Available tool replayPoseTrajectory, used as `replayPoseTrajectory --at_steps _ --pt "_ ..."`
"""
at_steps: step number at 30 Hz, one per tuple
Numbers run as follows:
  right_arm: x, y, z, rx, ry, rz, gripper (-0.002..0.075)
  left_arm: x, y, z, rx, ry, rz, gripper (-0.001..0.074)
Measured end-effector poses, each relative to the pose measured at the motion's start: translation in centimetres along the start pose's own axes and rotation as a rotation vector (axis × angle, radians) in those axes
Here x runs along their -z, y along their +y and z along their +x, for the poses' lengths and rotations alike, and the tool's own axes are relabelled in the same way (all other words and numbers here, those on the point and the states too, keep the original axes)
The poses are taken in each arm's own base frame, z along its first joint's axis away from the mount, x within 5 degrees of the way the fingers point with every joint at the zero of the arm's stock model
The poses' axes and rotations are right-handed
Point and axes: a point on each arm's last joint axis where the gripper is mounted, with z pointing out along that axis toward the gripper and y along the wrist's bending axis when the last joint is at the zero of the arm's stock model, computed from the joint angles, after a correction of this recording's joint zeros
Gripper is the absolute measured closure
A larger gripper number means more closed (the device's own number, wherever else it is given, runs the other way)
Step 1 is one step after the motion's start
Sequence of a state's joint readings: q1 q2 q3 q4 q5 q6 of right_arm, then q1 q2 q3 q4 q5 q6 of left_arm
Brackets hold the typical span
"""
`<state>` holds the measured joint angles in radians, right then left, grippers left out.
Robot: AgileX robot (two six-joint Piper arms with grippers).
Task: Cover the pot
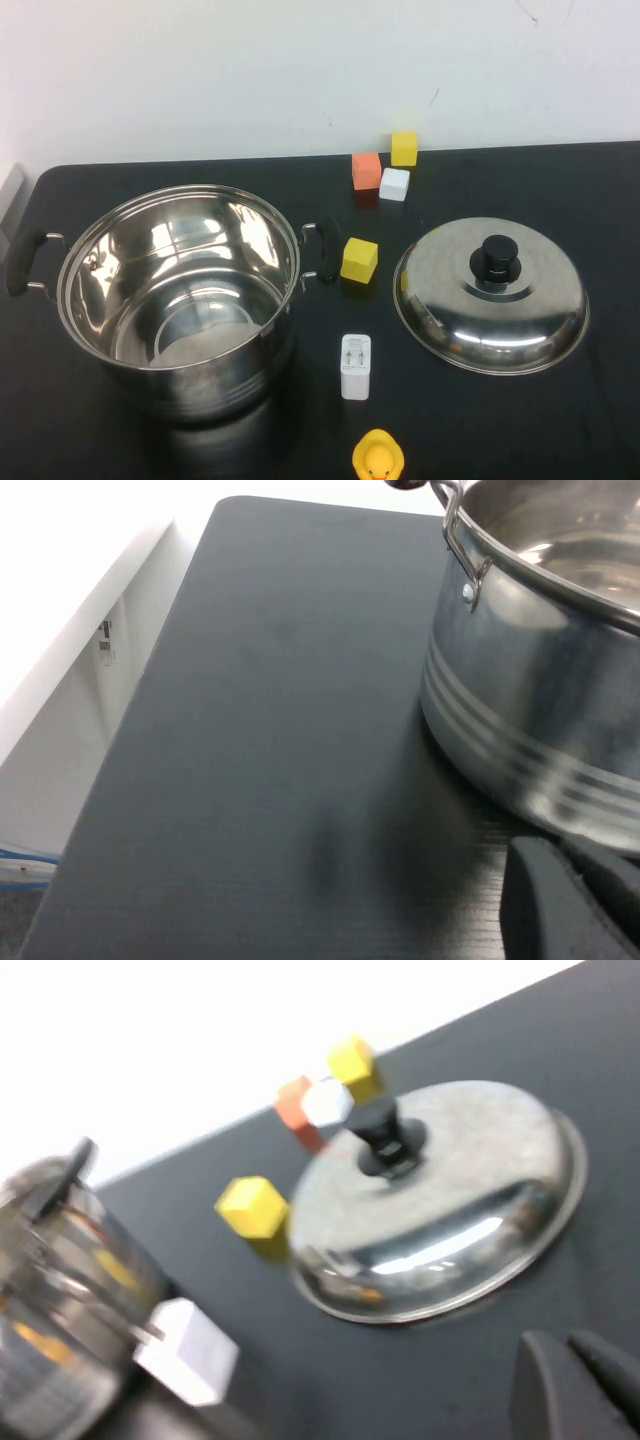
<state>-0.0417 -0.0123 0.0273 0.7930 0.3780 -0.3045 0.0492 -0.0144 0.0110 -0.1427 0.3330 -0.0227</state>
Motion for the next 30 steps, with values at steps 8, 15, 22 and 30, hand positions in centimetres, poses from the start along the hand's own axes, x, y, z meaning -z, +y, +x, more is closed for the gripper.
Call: replayPoseTrajectory --at_steps 8,15,22,30 --pt "0.0 0.0 -0.7 -0.015 -0.072 -0.003 0.0715 0.0 0.0 0.0 0.0 0.0 0.0 0.0737" --pt "0.1 -0.1 -1.1 0.214 -0.115 0.022 0.0715 0.0 0.0 0.0 0.0 0.0 0.0 0.0737" --pt "1.1 1.8 -3.2 0.551 -0.168 -0.027 0.0715 0.0 0.0 0.0 0.0 0.0 0.0 0.0737" --pt "2.4 4.1 -4.6 0.729 -0.192 -0.139 0.0715 0.0 0.0 0.0 0.0 0.0 0.0 0.0737"
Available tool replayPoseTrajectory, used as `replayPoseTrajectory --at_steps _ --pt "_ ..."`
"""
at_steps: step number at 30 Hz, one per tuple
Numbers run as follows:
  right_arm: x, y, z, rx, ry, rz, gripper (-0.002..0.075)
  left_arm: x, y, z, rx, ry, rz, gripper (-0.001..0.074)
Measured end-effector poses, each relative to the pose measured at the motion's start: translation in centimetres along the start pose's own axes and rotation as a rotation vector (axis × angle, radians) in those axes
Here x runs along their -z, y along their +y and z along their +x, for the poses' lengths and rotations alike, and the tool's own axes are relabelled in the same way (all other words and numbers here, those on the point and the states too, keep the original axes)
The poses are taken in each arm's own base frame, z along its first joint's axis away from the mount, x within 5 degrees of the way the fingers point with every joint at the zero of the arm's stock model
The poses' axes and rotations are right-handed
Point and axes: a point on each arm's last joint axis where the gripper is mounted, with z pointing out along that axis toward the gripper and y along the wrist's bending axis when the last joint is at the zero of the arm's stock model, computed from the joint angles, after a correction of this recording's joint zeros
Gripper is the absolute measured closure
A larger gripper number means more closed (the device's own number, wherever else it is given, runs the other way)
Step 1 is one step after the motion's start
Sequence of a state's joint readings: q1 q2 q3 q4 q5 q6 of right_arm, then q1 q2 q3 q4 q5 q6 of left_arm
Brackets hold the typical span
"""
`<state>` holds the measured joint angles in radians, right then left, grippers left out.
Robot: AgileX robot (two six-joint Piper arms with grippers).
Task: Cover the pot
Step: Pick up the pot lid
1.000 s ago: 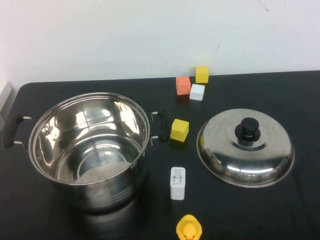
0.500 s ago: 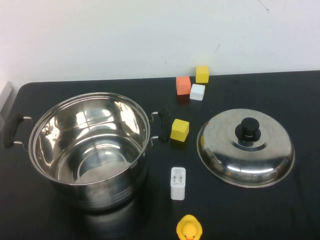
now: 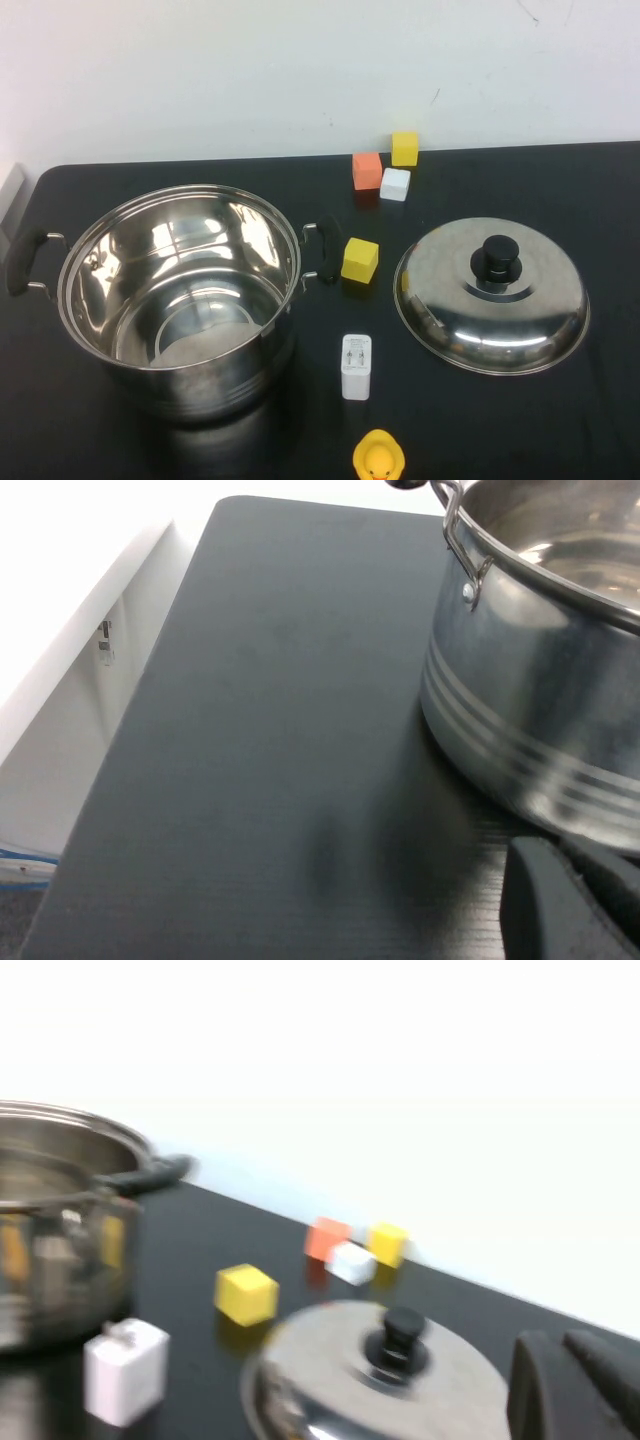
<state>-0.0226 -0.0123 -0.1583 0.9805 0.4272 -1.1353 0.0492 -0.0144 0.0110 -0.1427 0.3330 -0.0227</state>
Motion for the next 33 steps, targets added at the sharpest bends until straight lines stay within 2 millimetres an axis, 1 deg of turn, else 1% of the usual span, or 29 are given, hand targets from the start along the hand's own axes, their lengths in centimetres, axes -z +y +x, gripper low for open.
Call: replayPoseTrajectory --at_steps 4,9,15,19,21,24,27,30,33 --pt "0.0 0.3 -1.3 0.009 -0.007 -0.069 0.0715 0.0 0.0 0.0 0.0 0.0 0.0 0.0737" --pt "-1.4 0.0 -2.8 0.022 0.036 -0.146 0.0715 0.0 0.0 0.0 0.0 0.0 0.0 0.0737" --pt "-4.4 -1.0 -4.9 0.074 0.126 -0.268 0.0715 0.0 0.0 0.0 0.0 0.0 0.0 0.0737" --pt "-6.8 -2.2 -6.2 0.098 0.17 -0.304 0.0715 0.0 0.0 0.0 0.0 0.0 0.0 0.0738" --pt "-7.9 -3.0 -6.7 0.115 0.195 -0.29 0.0715 0.0 0.0 0.0 0.0 0.0 0.0 0.0737" --pt "-9.1 -4.0 -7.4 0.147 0.228 -0.224 0.0715 0.0 0.0 0.0 0.0 0.0 0.0 0.0737" --pt "-10.1 -4.9 -7.7 0.151 0.246 -0.098 0.0715 0.0 0.0 0.0 0.0 0.0 0.0 0.0737" --pt "-11.5 -5.2 -7.6 0.114 0.223 0.008 0.0715 0.0 0.0 0.0 0.0 0.0 0.0 0.0737" --pt "-13.3 -4.7 -7.4 0.076 0.138 0.062 0.0715 0.0 0.0 0.0 0.0 0.0 0.0 0.0737"
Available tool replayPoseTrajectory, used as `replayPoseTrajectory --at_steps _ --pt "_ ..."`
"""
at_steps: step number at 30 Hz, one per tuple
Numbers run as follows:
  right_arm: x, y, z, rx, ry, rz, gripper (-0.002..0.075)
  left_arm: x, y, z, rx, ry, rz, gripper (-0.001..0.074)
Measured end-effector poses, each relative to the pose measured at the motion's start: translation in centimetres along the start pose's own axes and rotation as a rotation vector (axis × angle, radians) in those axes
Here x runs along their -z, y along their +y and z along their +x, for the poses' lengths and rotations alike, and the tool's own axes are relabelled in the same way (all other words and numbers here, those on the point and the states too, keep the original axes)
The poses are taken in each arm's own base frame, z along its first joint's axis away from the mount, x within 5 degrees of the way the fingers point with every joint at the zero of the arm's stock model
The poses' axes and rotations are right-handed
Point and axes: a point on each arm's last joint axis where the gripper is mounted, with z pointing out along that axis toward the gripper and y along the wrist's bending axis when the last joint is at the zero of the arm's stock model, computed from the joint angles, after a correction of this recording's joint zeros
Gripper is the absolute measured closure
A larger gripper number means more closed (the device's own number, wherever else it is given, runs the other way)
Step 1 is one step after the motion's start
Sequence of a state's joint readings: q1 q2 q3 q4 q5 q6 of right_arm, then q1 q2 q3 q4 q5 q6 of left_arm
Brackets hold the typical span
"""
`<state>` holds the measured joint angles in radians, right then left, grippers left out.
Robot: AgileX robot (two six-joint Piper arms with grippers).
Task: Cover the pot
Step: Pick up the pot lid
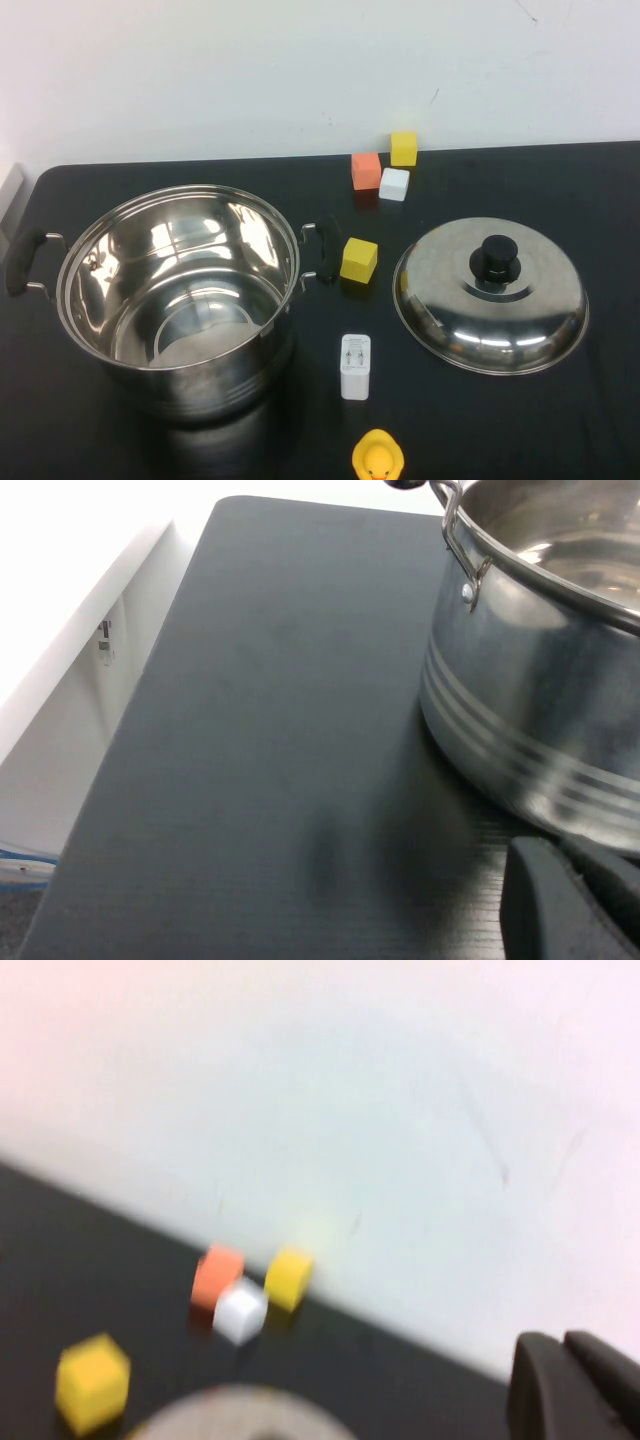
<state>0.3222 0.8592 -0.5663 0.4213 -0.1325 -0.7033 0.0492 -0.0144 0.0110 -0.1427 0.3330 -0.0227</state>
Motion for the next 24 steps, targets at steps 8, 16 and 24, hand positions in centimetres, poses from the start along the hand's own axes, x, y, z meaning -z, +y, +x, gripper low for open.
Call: replayPoseTrajectory --at_steps 8,16,24 --pt "-5.9 2.6 1.3 0.135 -0.157 0.01 0.0715 0.0 0.0 0.0 0.0 0.0 0.0 0.0737" --pt "-9.4 4.5 3.9 0.018 -0.154 -0.054 0.0715 0.0 0.0 0.0 0.0 0.0 0.0 0.0737" --pt "-10.7 6.0 6.0 -0.237 -0.083 -0.164 0.0715 0.0 0.0 0.0 0.0 0.0 0.0 0.0737"
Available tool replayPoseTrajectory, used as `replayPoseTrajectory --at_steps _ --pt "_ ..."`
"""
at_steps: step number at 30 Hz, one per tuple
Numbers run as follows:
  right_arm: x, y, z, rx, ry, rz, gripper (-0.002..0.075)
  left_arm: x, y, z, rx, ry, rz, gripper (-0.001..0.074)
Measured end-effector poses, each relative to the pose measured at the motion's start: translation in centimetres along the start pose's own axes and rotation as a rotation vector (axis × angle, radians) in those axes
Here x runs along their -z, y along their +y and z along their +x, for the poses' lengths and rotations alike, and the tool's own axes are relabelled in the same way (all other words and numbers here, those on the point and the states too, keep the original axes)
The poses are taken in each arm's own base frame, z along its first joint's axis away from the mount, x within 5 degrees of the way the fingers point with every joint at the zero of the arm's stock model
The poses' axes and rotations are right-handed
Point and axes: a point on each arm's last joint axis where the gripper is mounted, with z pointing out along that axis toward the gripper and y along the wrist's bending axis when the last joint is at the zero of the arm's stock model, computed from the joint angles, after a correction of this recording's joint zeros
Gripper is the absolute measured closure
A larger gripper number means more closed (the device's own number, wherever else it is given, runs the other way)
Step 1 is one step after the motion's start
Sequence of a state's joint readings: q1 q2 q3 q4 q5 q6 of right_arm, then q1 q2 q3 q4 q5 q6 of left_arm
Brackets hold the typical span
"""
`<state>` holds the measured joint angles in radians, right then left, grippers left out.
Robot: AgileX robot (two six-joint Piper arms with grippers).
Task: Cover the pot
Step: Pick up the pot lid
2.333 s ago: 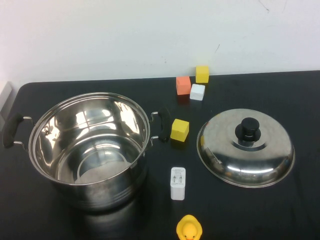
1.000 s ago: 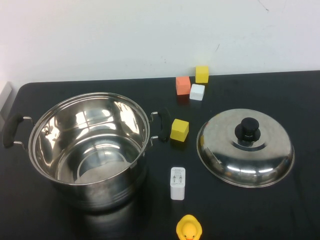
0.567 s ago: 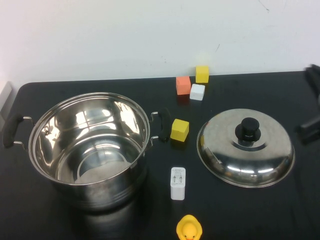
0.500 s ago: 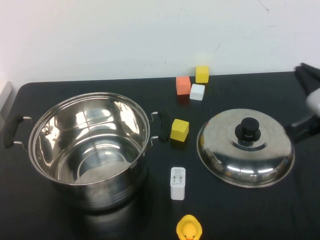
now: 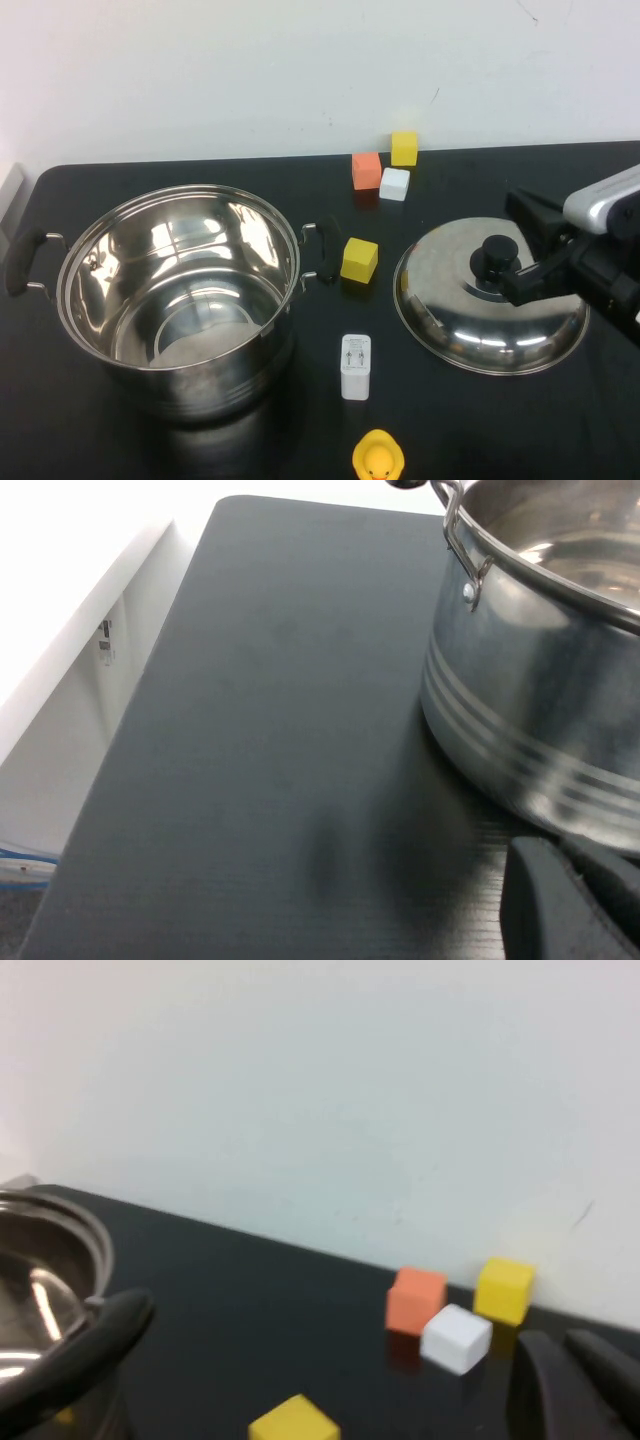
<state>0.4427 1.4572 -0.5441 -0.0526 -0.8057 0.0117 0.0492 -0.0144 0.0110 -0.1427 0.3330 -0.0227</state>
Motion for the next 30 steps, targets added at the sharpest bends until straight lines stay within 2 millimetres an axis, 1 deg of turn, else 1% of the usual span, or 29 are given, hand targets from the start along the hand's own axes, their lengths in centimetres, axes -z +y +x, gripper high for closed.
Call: replayPoseTrajectory --at_steps 5,9,14,17,19,24,30 --pt "-0.4 0.1 0.8 0.005 0.028 -0.01 0.0715 0.0 0.0 0.0 0.0 0.0 0.0 0.0737" --pt "-0.6 0.1 1.3 0.023 0.046 0.031 0.0715 0.0 0.0 0.0 0.0 0.0 0.0 0.0737" --pt "-0.5 0.3 1.3 0.01 0.049 0.063 0.0715 0.0 0.0 0.0 0.0 0.0 0.0 0.0737" --pt "-0.6 0.7 1.2 -0.06 0.045 0.021 0.0715 0.0 0.0 0.0 0.0 0.0 0.0 0.0737" --pt "-0.5 1.3 1.2 -0.09 0.047 -0.043 0.0715 0.0 0.0 0.0 0.0 0.0 0.0 0.0737" --pt "-0.4 2.8 0.8 -0.026 0.004 -0.215 0.0715 0.0 0.0 0.0 0.0 0.0 0.0 0.0737" --pt "-0.2 3.4 0.6 0.006 -0.027 -0.276 0.0715 0.0 0.0 0.0 0.0 0.0 0.0 0.0736"
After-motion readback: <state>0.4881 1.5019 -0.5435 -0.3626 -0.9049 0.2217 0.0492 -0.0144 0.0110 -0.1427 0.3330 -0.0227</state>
